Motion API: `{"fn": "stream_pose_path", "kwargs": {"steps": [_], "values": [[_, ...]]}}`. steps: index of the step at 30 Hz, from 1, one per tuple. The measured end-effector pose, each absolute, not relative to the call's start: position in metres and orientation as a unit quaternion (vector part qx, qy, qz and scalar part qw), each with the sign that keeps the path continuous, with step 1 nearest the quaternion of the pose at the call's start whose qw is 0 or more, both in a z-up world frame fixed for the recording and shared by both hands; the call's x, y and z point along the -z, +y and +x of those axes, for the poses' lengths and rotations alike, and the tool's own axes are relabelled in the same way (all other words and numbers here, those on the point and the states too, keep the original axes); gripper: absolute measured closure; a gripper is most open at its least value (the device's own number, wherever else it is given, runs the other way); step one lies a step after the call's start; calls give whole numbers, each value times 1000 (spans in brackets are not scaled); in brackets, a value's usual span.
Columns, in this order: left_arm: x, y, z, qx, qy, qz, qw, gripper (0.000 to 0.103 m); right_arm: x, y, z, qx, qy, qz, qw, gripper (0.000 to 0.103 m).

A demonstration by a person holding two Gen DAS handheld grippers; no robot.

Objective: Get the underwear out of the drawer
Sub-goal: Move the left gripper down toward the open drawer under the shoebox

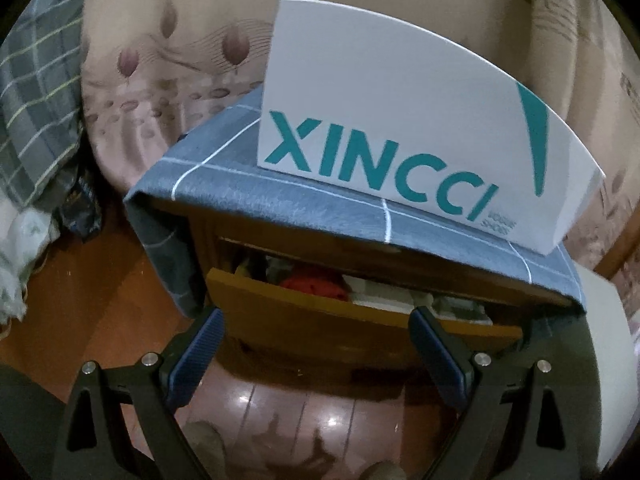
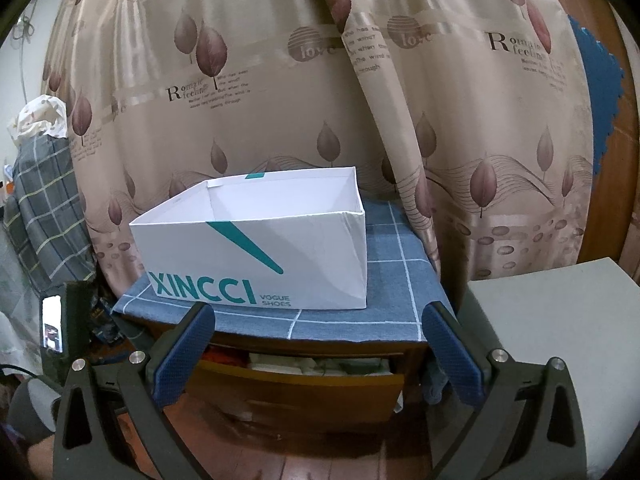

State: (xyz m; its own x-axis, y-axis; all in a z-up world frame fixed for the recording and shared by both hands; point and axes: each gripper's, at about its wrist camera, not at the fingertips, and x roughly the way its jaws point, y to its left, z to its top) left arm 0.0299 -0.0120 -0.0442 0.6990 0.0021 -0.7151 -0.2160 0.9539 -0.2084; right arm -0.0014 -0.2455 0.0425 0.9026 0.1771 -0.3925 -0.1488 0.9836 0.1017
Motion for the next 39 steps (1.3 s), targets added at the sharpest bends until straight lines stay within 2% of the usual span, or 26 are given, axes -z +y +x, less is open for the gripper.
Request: {"fn": "stream_pose_path", "kwargs": {"steps": [39], "values": [[139,8,64,-109,380,-370,841,7,-41,-263,-6,-96,208,62,972,0]]}}
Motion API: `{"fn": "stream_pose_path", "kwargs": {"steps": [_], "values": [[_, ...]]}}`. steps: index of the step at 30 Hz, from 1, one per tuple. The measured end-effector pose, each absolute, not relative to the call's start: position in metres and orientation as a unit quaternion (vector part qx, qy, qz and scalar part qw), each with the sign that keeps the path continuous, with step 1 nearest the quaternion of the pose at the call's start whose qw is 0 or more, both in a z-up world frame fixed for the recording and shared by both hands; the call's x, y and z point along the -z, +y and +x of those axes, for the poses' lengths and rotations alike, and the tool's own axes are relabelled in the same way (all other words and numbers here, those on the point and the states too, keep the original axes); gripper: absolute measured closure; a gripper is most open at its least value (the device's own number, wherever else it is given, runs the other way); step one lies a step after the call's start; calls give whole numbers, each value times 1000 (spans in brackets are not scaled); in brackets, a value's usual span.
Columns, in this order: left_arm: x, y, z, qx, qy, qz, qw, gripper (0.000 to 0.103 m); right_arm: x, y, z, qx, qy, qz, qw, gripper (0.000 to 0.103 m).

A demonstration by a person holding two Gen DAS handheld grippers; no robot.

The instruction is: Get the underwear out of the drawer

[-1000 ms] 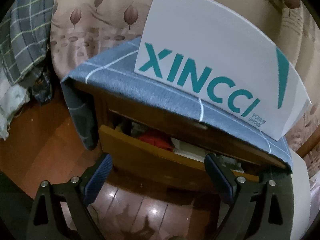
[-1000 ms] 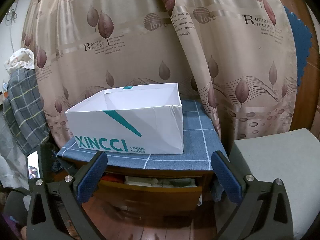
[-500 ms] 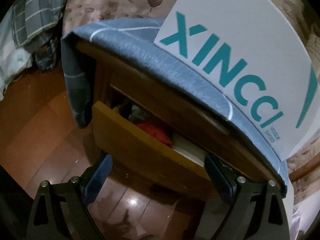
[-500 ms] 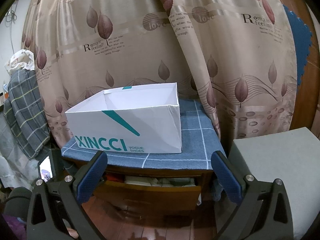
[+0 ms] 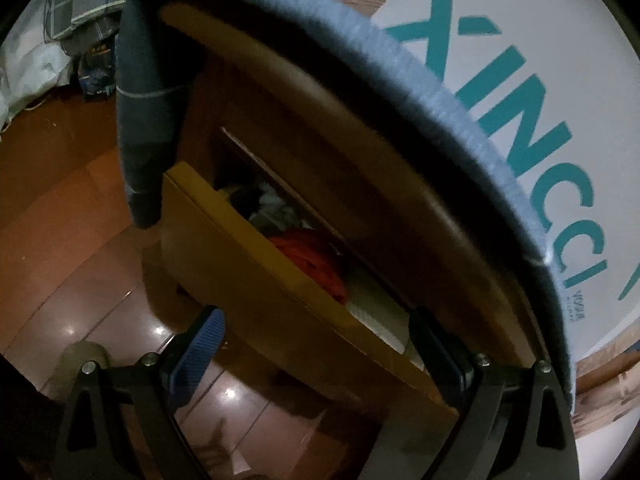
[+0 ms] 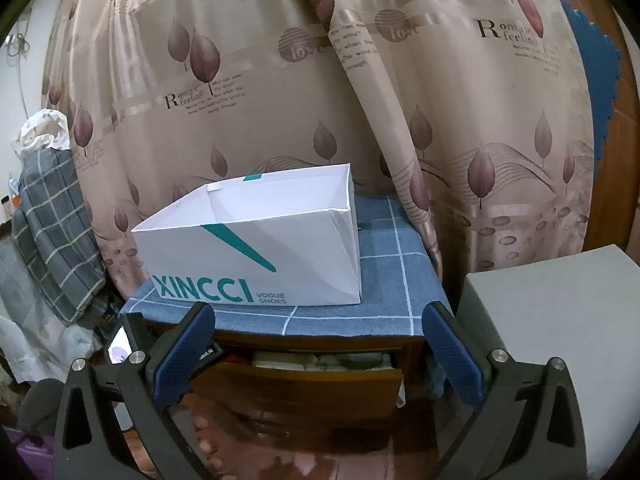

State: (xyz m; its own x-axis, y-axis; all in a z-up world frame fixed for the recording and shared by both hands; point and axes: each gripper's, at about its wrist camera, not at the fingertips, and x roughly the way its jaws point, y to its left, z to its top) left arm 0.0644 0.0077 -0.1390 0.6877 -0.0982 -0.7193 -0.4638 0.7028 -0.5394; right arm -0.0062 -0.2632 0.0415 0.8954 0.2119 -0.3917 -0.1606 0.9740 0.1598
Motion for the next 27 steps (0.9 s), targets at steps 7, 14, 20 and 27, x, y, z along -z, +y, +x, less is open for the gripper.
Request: {"fn": "stream_pose_path", "kwargs": {"steps": [7,14,20,27], "values": [[160,10,67,-114,369,-400,831,8,-41,-273,-3,-103,214,86,968,0],[184,23,71,-133,378,-444,801,7,-40,-281,1,-106,220,109,964,0],[201,37,81,-148,406,-487,759,5,-39,-278,2,-110,222,105,963,0],[215,51,94,-157,470,-505,707,0,-37,-272,3,-116,227,96,962,0]]}}
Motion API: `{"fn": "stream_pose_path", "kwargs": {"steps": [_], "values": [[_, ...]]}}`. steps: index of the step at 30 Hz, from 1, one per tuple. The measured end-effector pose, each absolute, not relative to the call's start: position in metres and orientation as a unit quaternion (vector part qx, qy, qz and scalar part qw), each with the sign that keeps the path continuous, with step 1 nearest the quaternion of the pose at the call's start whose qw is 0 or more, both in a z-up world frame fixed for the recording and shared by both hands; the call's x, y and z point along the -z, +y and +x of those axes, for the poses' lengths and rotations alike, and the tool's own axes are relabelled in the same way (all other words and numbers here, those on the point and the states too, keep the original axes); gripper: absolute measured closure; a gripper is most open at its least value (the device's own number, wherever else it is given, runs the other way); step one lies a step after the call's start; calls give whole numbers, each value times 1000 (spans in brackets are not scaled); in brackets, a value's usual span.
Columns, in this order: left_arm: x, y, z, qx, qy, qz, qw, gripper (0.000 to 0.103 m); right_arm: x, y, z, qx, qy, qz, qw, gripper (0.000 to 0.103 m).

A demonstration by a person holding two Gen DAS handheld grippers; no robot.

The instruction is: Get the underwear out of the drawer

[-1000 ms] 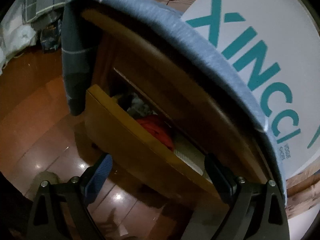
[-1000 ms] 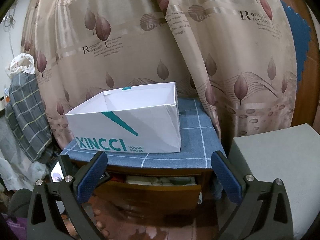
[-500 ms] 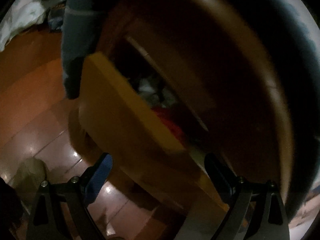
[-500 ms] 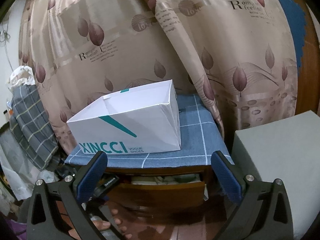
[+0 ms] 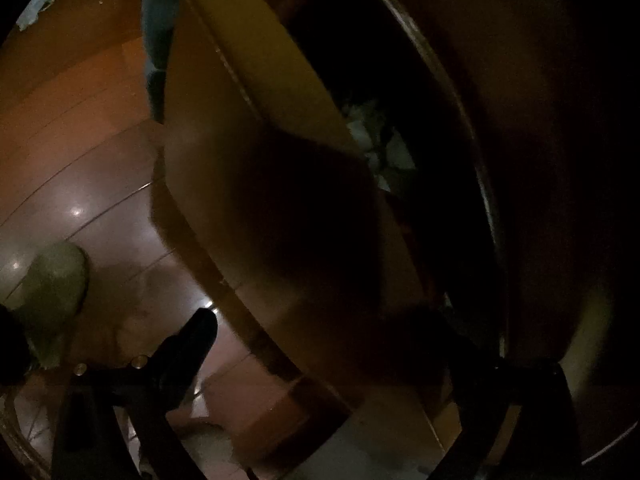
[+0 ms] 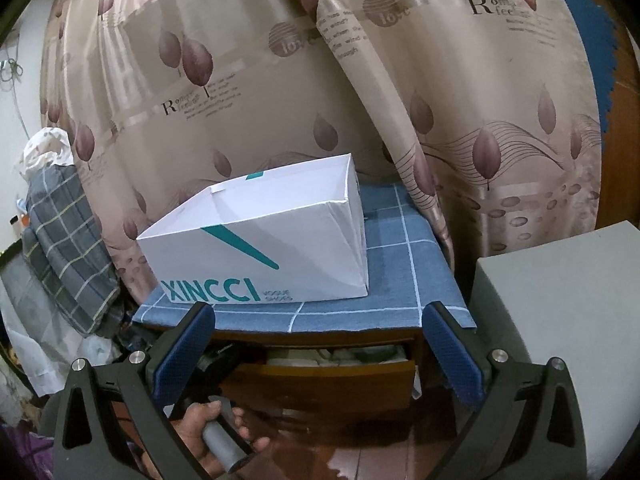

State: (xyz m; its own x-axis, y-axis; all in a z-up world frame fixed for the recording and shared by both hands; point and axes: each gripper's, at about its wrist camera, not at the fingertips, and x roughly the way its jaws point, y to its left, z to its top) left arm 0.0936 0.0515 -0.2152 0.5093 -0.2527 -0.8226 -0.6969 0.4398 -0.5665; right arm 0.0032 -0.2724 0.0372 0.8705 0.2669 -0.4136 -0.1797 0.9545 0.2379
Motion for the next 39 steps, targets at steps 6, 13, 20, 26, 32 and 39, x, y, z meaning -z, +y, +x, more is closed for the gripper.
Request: {"fn": "stream_pose_path", "kwargs": {"steps": [6,13,20,26,32,39], "values": [[198,48,86,-200,489,-455,717,0,-37,-273,5,-120,231,97,961,0],[197,51,71,-194,500,-463,706,0,-36,-273,5,-122,235,103,959,0],[200,47,67,-194,505,-449,711,0,-35,-273,5,-124,235,102,958,0],[204,42,48,-183,520,-442,708,0,-35,-273,4,-121,235,100,959,0],[207,43,42,-175,526,-432,711,0,-35,-273,5,-120,237,97,959,0],[204,42,30,-171,530,-422,716,0,-35,-273,5,-119,238,88,960,0]]}}
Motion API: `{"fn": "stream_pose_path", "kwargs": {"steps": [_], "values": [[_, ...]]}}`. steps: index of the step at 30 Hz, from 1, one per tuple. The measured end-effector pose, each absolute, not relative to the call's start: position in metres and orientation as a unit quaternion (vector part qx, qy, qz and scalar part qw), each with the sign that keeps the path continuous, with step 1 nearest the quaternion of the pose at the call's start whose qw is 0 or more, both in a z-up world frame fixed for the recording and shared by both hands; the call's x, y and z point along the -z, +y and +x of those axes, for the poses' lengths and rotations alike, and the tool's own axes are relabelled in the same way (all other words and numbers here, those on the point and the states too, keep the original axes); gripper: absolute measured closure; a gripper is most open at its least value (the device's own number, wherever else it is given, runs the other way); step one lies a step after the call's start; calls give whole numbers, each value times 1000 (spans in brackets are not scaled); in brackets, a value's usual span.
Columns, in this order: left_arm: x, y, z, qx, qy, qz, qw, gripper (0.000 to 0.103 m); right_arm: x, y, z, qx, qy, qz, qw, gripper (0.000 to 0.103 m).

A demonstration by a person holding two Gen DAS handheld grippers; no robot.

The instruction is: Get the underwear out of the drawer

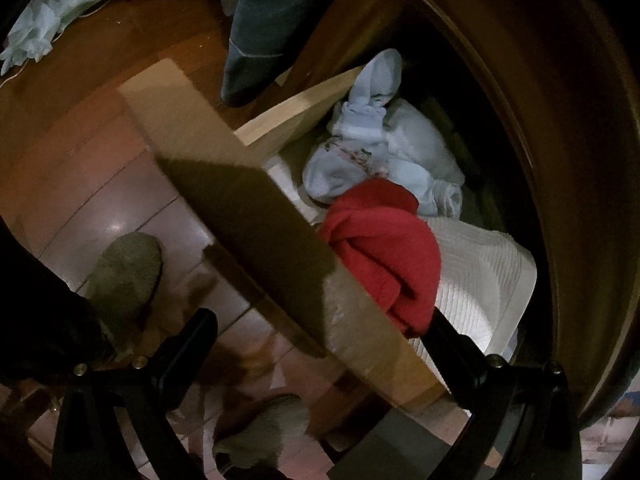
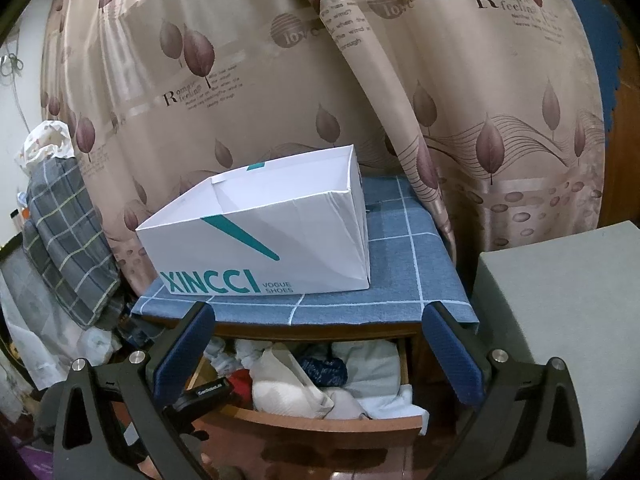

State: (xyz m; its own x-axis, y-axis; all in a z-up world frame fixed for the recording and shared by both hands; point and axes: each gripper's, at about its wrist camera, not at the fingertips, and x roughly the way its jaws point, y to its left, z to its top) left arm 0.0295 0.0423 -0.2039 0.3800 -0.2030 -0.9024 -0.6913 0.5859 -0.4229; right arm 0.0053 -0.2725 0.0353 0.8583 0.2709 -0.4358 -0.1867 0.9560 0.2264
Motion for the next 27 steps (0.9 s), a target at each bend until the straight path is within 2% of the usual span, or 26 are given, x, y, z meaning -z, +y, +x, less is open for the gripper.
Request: {"fn": "stream_pose_path", "kwargs": {"steps": [27], "values": [[209,40,18,-142,554,-424,703,0,-36,-272,5,-116,238,82,961,0]]}}
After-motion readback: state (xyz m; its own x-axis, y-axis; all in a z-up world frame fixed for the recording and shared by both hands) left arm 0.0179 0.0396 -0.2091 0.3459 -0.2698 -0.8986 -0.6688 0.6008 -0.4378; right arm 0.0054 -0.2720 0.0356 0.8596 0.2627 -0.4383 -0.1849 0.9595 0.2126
